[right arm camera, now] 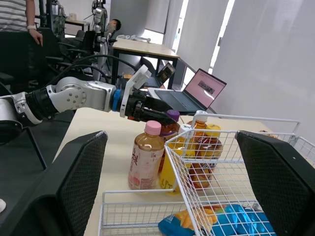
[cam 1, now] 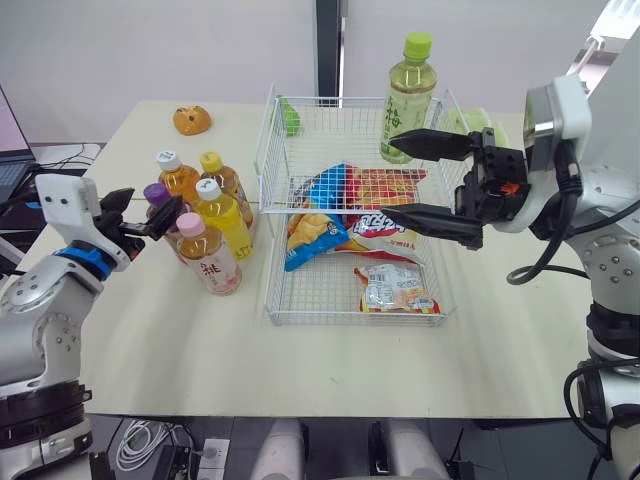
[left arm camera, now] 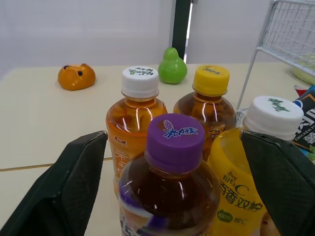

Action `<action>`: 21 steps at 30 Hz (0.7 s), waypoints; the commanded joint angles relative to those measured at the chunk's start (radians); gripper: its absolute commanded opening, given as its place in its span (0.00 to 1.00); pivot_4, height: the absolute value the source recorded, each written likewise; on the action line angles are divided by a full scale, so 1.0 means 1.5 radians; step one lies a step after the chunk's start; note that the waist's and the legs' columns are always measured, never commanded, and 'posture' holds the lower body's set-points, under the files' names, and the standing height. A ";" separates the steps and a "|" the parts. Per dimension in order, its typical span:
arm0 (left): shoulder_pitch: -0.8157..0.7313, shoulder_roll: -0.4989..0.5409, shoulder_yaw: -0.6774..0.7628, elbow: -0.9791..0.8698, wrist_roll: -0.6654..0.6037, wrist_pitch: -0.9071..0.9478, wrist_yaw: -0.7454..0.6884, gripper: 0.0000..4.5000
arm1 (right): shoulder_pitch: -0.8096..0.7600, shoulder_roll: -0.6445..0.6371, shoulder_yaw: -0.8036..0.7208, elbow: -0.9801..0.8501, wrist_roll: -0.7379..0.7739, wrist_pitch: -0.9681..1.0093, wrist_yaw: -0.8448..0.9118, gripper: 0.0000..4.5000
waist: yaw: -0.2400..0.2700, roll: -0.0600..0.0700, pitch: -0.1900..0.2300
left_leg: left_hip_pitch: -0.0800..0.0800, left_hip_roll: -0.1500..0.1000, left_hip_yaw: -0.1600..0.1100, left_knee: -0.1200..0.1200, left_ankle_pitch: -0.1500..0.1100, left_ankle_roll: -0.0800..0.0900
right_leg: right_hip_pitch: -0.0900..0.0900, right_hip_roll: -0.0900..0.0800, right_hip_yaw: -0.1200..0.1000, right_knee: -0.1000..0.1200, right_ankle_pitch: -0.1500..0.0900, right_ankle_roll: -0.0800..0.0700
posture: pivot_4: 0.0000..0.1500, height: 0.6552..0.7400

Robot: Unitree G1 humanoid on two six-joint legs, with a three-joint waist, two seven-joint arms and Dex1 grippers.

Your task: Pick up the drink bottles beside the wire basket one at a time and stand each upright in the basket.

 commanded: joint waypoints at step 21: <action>-0.078 0.001 -0.021 0.097 0.065 -0.073 -0.036 0.73 | -0.027 0.004 -0.006 -0.003 -0.011 -0.009 -0.022 1.00 | 0.000 0.000 0.000 | 0.000 0.000 0.000 0.000 0.000 0.000 | 0.000 0.000 0.000 0.000 0.000 0.000 | 1.00 1.00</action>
